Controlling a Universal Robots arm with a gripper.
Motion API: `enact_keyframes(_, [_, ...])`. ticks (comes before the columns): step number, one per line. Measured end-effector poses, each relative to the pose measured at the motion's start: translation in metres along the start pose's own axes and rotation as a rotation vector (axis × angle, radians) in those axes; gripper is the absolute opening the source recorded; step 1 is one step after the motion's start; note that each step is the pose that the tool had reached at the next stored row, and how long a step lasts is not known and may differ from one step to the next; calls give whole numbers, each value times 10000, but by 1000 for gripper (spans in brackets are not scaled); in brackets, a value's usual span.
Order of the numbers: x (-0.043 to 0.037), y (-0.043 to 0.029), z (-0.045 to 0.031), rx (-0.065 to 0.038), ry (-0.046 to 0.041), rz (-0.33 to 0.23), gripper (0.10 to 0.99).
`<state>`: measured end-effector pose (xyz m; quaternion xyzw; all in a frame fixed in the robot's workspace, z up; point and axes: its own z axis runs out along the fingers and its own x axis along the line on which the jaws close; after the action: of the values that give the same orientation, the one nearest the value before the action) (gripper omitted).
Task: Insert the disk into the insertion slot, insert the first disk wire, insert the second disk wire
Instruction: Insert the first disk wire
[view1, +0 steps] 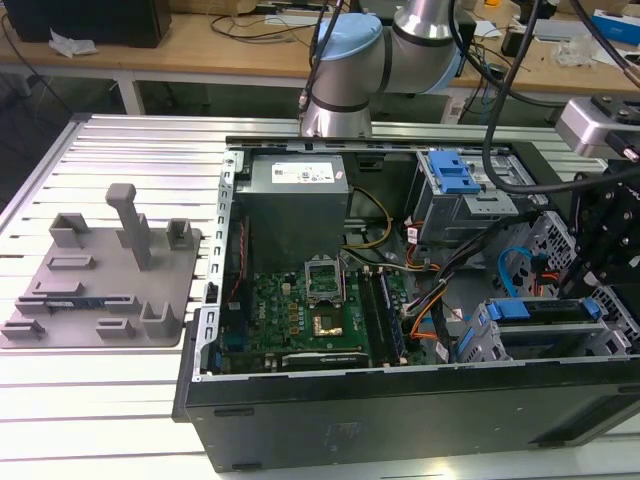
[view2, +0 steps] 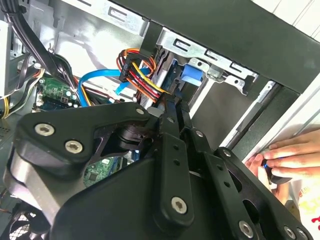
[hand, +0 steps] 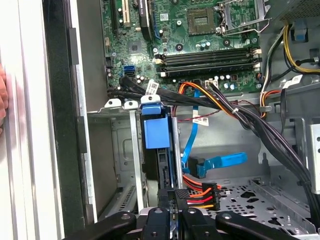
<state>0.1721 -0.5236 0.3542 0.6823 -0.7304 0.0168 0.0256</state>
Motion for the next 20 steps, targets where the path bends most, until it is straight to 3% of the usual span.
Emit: enact_keyframes(20, [18,-9,119,0,-5,-1,165])
